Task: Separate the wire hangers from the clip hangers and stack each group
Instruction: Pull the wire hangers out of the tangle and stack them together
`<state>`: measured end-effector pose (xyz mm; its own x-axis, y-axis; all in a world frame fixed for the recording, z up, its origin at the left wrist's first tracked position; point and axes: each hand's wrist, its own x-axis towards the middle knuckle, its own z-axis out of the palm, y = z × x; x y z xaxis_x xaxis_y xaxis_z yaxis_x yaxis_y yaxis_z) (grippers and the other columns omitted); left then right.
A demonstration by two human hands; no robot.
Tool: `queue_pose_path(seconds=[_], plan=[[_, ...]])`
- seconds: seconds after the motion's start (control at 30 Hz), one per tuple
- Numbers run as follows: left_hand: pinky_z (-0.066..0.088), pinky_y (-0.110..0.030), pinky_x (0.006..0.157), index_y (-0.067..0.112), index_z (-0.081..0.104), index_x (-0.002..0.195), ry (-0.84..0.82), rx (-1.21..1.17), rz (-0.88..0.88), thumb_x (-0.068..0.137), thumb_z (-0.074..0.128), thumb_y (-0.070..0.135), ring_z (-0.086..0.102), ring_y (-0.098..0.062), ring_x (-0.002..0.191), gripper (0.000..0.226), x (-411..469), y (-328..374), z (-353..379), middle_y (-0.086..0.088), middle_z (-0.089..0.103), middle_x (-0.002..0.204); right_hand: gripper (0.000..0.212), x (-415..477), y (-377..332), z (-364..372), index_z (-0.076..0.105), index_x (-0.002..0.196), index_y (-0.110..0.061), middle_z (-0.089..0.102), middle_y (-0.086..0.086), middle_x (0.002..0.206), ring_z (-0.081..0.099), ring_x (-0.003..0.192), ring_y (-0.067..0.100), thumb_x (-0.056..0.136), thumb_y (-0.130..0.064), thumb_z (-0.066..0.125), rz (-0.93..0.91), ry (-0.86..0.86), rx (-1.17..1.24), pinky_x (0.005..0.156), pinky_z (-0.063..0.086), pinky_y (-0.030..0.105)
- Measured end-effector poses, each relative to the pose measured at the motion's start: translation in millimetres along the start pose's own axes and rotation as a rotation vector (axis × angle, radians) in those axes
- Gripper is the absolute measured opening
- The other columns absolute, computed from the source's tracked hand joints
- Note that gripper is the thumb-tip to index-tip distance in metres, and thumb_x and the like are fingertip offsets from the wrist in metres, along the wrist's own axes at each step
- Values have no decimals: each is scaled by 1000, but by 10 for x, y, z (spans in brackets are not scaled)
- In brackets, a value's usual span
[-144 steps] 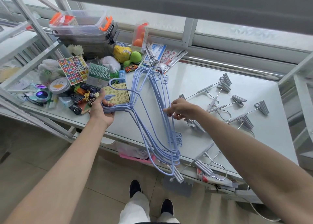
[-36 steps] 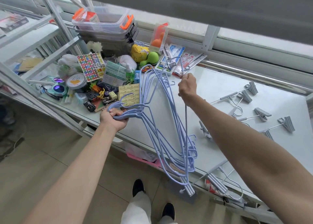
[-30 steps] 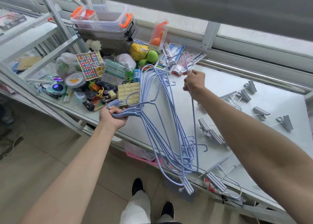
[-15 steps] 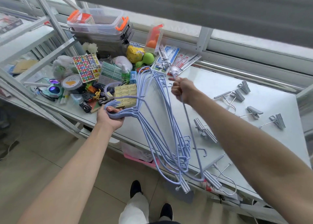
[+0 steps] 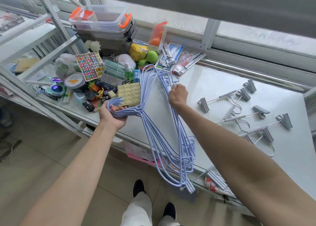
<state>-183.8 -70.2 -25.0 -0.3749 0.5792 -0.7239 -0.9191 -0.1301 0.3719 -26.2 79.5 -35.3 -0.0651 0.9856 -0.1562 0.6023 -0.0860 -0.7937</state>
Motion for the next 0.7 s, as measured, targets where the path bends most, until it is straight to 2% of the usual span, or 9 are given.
queue_pose_path(seconds=[0.1,0.2,0.27,0.37,0.47,0.6,0.63,0.7], plan=[[42,-19,64,16,36,54,132,30,8,94,46,31,39,-9,40,44,-26,-15,81,3,36,27,36,-41,-41,99,58,117,3,50,24,125,49,116,39,98,-20,38,-14,-47,-85,98,38,38],[43,-20,64,16,31,55,211,31,14,94,48,32,32,-11,43,45,-20,-16,89,3,28,26,35,-65,7,65,54,123,-6,40,20,133,38,125,38,94,-23,44,31,-87,-317,106,32,42],[42,-19,63,16,30,55,220,41,6,93,48,32,29,-11,40,45,-18,-22,89,3,26,27,36,-74,66,0,53,121,-5,46,20,132,41,125,37,89,-23,49,41,-114,-420,104,34,41],[42,-19,61,18,27,55,230,53,3,92,49,32,28,-11,41,46,31,-23,73,4,25,29,30,-86,76,-45,56,112,-3,57,19,122,52,115,38,87,-17,52,-1,-148,-420,93,44,39],[45,-20,60,19,27,53,239,92,3,92,51,36,32,-12,37,49,103,11,34,6,26,31,28,-93,10,-49,53,112,-2,54,18,122,53,113,38,85,-11,52,-78,-165,-429,87,45,38],[49,-25,89,17,36,55,205,102,-42,91,52,40,43,-13,49,45,158,69,2,4,34,32,28,-69,-40,-21,53,112,-4,53,17,121,55,111,38,84,-8,52,-88,-162,-392,85,44,37],[48,-24,91,17,37,55,199,110,-55,92,51,40,43,-13,47,45,141,73,2,4,35,31,28,-65,-45,-1,54,110,-4,54,18,120,55,110,38,83,-7,51,-86,-167,-376,83,44,37],[48,-20,79,16,40,54,200,119,-60,93,48,40,41,-13,38,46,97,61,18,3,35,30,29,-59,-53,35,55,109,-4,55,19,119,52,112,38,81,-5,48,-88,-196,-339,85,44,38]])
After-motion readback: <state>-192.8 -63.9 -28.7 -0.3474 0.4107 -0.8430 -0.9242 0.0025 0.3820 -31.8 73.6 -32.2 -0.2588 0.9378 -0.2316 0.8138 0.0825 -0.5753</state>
